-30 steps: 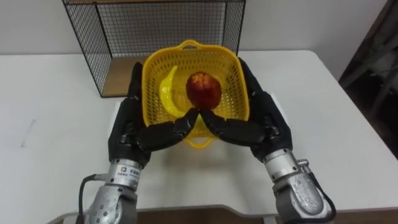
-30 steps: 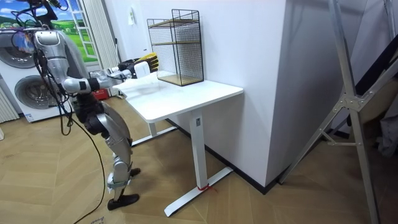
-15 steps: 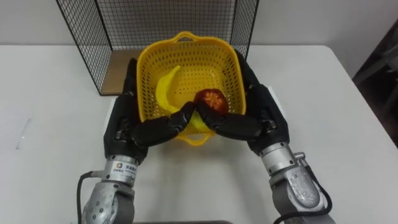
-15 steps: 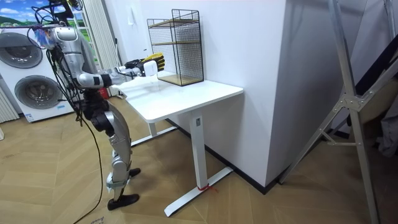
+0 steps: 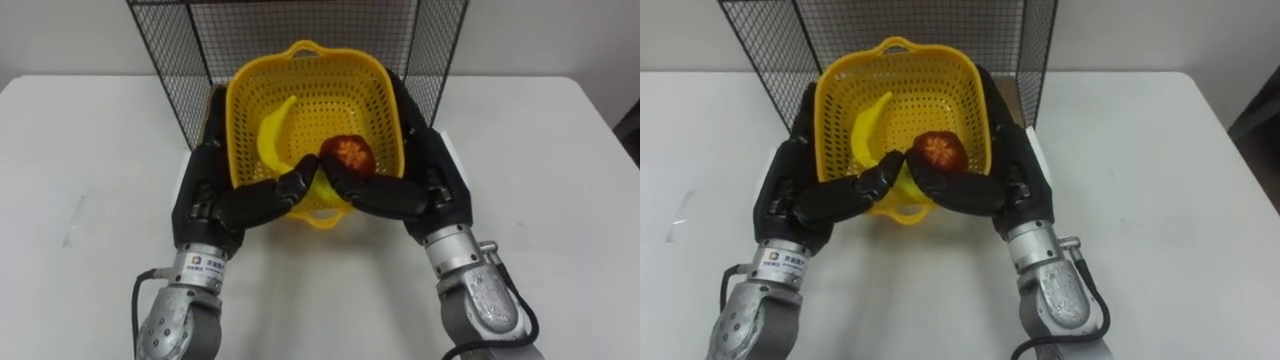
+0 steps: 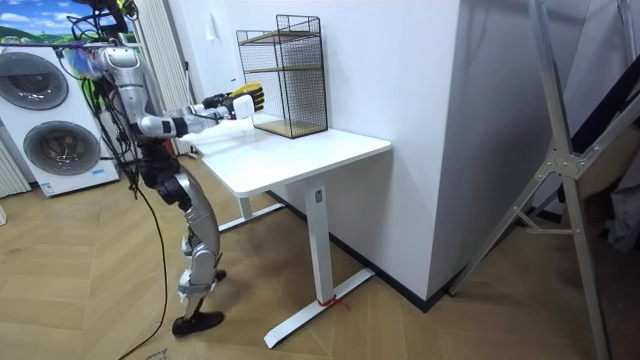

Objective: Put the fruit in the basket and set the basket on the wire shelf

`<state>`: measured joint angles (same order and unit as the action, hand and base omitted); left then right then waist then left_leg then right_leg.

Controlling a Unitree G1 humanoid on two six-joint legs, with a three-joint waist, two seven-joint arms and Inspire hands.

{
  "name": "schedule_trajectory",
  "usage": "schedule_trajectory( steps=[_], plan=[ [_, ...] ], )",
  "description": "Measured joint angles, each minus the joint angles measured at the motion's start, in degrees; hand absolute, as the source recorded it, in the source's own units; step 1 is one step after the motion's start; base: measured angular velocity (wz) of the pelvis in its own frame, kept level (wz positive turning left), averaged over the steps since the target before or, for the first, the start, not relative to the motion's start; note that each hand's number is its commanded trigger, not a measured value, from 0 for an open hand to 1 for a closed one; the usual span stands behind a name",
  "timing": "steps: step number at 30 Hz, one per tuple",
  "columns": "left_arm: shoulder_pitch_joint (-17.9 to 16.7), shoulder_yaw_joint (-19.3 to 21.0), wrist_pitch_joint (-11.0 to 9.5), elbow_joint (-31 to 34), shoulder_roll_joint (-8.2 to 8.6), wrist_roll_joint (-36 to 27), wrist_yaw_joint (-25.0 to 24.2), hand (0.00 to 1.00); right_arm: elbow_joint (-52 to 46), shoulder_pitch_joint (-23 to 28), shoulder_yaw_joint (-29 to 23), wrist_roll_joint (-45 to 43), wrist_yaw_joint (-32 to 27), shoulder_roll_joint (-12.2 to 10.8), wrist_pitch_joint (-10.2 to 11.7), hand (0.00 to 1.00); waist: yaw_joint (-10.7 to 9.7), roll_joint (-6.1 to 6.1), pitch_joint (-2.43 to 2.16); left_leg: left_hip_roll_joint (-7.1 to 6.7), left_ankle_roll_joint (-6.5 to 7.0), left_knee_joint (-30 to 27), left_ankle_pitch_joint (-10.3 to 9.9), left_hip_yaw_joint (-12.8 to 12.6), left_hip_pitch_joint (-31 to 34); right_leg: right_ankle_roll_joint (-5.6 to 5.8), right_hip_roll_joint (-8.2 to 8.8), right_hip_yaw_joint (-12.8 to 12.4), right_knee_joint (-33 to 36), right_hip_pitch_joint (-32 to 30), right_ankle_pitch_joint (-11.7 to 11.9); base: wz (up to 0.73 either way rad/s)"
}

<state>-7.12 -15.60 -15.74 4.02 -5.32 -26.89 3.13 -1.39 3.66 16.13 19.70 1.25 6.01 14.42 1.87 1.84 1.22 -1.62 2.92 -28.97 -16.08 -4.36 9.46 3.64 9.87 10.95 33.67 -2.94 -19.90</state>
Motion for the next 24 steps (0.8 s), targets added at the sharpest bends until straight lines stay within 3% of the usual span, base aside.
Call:
schedule_trajectory(
  steps=[5,8,14,24],
  plan=[
    [0.13,0.7,0.14,0.02,-0.09,0.03,0.21,0.0,1.53,-1.71,0.06,-0.03,0.75,-0.11,-0.04,0.0,0.27,-0.27,0.13,0.04,0.94,2.06,0.91,-0.01,0.07,1.59,-1.72,0.24,-12.36,5.01,2.7,-0.03],
    [0.13,0.53,0.3,0.02,-0.06,0.5,0.2,0.0,1.94,-2.09,0.04,-0.11,0.77,-0.25,-0.14,0.0,0.04,-0.17,0.05,-0.07,0.97,3.58,1.95,0.05,0.02,1.69,-2.34,0.74,-15.88,5.99,4.75,0.0],
    [0.19,0.42,0.31,0.01,0.01,0.94,0.17,0.0,2.08,-2.54,-0.02,-0.11,0.58,-0.3,-0.18,0.0,-0.07,-0.09,-0.02,0.04,0.59,5.54,3.47,-0.05,0.03,1.4,-2.88,1.11,-18.2,6.59,6.17,0.01],
    [0.96,-0.38,1.16,-0.06,-0.01,2.44,0.61,0.0,4.23,-2.7,-0.06,-0.06,-1.86,-0.19,-0.33,0.0,-0.4,-0.69,-0.03,0.2,0.12,5.52,3.82,1.43,-0.77,0.87,-3.63,2.72,-20.15,8.59,6.56,0.07]
  ],
)
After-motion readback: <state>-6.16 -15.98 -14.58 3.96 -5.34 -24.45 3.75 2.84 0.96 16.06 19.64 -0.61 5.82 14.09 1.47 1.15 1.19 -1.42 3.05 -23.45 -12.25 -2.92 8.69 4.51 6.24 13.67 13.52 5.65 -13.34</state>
